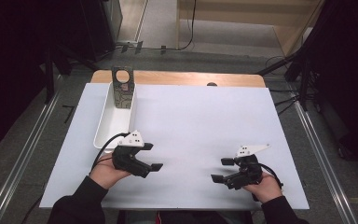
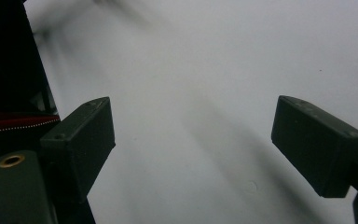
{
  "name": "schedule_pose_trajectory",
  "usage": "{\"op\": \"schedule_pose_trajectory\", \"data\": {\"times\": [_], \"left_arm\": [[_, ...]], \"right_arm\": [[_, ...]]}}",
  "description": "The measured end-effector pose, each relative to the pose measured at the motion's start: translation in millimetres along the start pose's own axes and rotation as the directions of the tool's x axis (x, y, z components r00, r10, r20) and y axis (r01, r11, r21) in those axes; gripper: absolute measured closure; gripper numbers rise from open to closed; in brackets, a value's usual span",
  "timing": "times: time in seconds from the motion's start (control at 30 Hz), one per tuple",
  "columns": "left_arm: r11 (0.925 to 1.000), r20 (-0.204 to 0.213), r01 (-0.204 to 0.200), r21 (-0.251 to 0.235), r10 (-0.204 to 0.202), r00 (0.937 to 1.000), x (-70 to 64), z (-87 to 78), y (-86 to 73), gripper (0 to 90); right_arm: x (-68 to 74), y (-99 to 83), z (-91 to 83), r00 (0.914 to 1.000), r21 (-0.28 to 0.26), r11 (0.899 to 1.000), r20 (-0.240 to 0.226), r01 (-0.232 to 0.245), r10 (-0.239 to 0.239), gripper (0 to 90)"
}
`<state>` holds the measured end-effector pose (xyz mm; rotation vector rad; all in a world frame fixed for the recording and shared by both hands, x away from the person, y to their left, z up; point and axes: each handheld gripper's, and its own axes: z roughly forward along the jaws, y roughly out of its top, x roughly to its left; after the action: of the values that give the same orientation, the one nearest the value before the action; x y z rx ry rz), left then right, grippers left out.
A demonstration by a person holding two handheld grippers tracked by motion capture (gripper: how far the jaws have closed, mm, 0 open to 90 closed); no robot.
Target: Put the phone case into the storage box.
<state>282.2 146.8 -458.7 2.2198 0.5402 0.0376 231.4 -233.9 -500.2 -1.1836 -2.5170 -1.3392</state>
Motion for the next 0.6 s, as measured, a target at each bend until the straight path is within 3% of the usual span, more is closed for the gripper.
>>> {"op": "schedule_pose_trajectory", "data": {"times": [0.6], "left_arm": [[0.9997, 0.011, 0.004, 0.024, -0.004, 0.9999, -2.0, 3.5, -17.2, 16.6]], "right_arm": [[0.3, -0.2, -0.2, 1.0, 0.001, 1.0, -0.002, 0.002, -0.002, 12.2]]}}
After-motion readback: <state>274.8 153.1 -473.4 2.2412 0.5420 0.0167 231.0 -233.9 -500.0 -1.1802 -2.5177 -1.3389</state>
